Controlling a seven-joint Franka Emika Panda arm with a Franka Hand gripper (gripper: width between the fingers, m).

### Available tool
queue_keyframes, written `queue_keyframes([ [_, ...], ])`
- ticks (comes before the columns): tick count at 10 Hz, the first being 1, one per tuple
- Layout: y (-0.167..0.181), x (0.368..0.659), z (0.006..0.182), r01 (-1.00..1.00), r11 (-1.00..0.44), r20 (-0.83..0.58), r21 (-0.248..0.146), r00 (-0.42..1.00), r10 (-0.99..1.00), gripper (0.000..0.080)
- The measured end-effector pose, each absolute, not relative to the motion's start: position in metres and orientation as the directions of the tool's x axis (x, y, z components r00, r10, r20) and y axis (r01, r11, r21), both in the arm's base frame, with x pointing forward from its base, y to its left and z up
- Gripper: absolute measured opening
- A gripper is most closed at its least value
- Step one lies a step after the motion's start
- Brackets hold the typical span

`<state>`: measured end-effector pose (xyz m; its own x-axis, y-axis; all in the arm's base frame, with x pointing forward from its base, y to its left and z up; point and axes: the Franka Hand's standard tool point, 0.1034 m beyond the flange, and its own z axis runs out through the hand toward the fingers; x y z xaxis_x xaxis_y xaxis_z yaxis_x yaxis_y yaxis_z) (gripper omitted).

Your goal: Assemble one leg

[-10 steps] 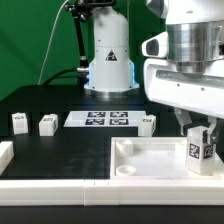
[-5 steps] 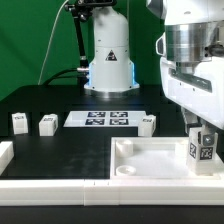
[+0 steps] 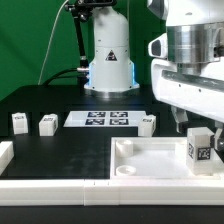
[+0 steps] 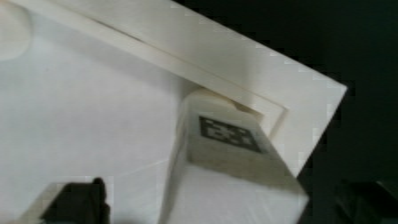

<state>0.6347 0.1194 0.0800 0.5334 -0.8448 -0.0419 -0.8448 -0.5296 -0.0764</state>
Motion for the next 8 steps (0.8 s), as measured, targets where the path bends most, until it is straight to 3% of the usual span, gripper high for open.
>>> queue_keyframes([
  [5, 0.1235, 0.6343, 0.0800, -0.452, -0.889, 0.009, -0.068, 0.891, -0.454, 0.0649],
  [8, 0.1221, 0.6336, 0.0782, -0.173, -0.983, 0.028, -0.061, 0.984, -0.175, 0.0649],
])
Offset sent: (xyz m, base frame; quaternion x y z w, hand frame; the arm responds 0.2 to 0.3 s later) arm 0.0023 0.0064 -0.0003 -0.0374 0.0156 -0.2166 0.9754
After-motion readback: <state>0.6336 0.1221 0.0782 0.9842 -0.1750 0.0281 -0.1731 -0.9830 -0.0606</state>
